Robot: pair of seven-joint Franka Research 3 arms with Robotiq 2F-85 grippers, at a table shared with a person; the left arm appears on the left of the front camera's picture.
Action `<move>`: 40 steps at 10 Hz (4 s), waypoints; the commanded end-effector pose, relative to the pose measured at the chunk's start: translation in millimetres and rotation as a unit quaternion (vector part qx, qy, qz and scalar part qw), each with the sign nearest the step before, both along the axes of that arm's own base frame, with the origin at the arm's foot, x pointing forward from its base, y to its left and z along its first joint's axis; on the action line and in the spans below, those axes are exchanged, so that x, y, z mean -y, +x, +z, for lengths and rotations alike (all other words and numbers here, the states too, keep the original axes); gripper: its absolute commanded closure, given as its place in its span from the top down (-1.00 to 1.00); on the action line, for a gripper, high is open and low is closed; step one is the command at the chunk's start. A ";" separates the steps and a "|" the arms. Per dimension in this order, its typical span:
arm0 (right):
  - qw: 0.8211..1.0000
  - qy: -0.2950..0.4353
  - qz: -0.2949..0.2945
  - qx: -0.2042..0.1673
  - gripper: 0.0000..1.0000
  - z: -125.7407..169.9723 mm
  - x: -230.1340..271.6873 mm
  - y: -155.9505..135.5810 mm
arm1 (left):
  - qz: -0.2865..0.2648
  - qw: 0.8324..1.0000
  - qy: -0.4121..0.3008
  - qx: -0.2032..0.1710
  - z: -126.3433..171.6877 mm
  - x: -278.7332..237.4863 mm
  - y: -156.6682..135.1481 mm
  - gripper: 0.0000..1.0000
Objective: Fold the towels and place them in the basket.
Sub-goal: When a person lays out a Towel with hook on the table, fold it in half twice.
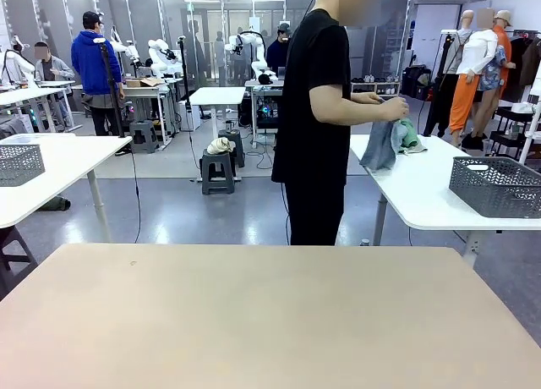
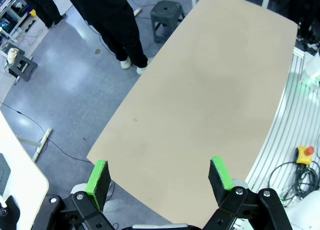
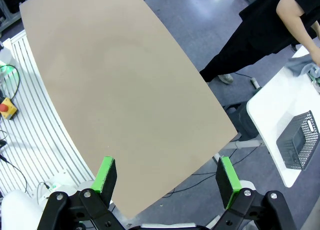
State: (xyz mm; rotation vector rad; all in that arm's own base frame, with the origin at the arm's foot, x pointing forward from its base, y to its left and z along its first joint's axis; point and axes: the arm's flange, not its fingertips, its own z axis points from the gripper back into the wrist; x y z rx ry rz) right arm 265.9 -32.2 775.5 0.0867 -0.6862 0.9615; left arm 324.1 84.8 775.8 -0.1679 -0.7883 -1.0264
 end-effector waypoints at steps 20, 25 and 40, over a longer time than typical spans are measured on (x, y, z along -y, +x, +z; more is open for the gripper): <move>1.000 0.000 0.000 0.000 1.00 0.0 0.0 0.0 | 0.000 1.000 -0.002 0.003 0.5 0.9 -0.2 1.00; 0.999 0.032 0.033 0.020 1.00 17.2 14.5 -4.0 | 0.000 1.000 -0.002 0.003 0.5 0.9 -0.2 1.00; 0.998 0.050 0.027 0.028 1.00 22.8 14.1 -8.3 | 0.000 1.000 -0.002 0.003 0.5 0.9 -0.2 1.00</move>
